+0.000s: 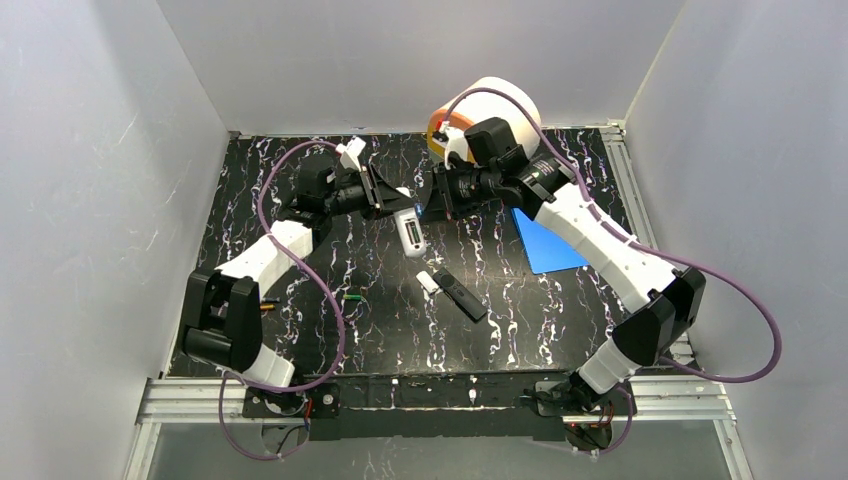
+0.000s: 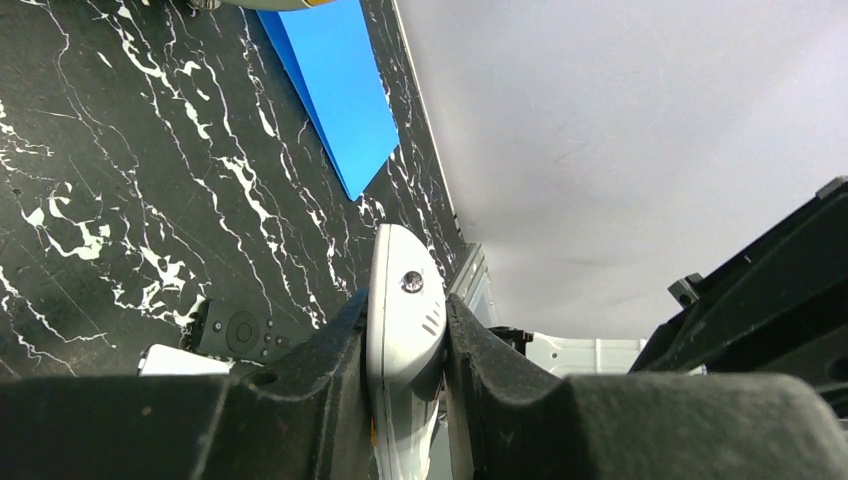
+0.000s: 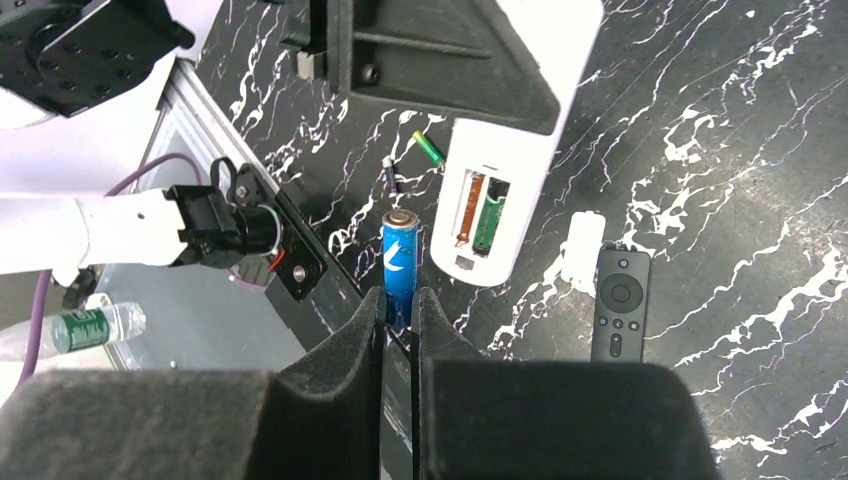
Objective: Load the batteries into the remote control
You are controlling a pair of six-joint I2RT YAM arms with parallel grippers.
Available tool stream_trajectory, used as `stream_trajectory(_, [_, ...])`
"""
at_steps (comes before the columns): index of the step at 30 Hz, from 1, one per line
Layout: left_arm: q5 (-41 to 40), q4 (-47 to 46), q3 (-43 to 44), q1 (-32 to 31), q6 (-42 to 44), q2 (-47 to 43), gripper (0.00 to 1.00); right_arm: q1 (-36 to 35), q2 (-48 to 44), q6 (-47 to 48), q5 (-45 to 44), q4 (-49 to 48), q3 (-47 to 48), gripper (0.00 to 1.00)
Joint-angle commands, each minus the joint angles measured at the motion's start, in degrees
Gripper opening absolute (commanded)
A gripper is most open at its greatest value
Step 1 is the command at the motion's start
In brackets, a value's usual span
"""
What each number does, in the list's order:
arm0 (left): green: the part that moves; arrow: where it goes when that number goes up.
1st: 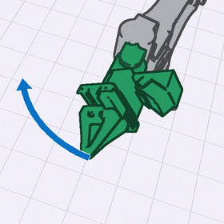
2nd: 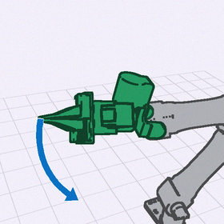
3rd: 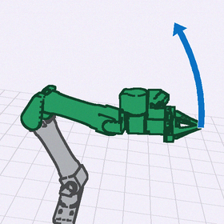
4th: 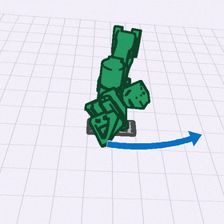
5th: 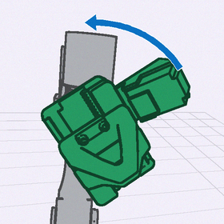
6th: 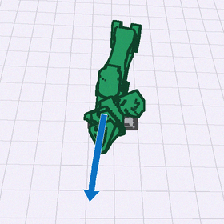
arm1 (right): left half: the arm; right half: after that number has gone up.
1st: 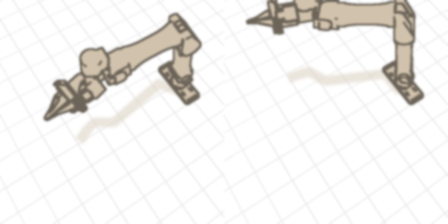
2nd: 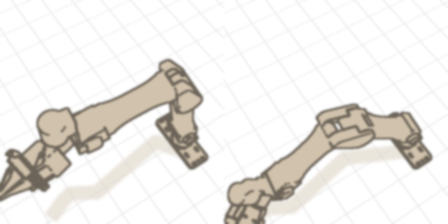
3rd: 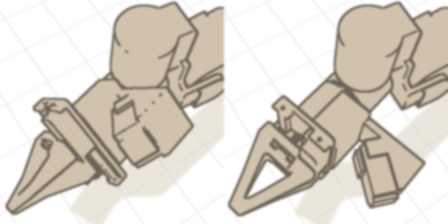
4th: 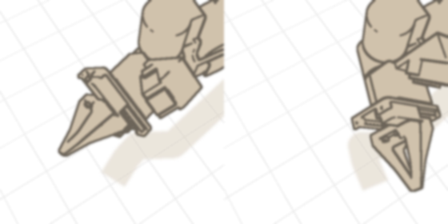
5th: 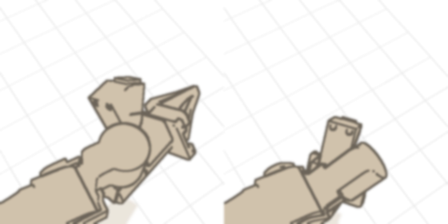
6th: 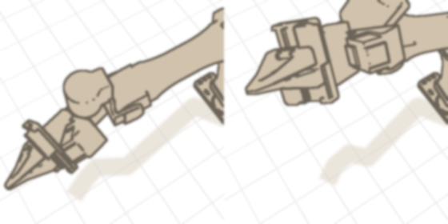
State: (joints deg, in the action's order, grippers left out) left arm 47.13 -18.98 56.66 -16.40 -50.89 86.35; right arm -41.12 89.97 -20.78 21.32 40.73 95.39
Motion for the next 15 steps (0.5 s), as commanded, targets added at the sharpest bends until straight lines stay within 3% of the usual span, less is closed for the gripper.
stream_trajectory(1, [1.0,-3.6,-0.1,-0.3,-2.4,-0.3,0.00,-1.0,2.1,3.0,2.1,6.0,4.1,0.09])
stream_trajectory(15, [1.8,-5.3,-0.1,-0.7,-3.4,0.3,0.00,-2.6,6.2,2.2,-1.1,7.4,5.1,0.09])
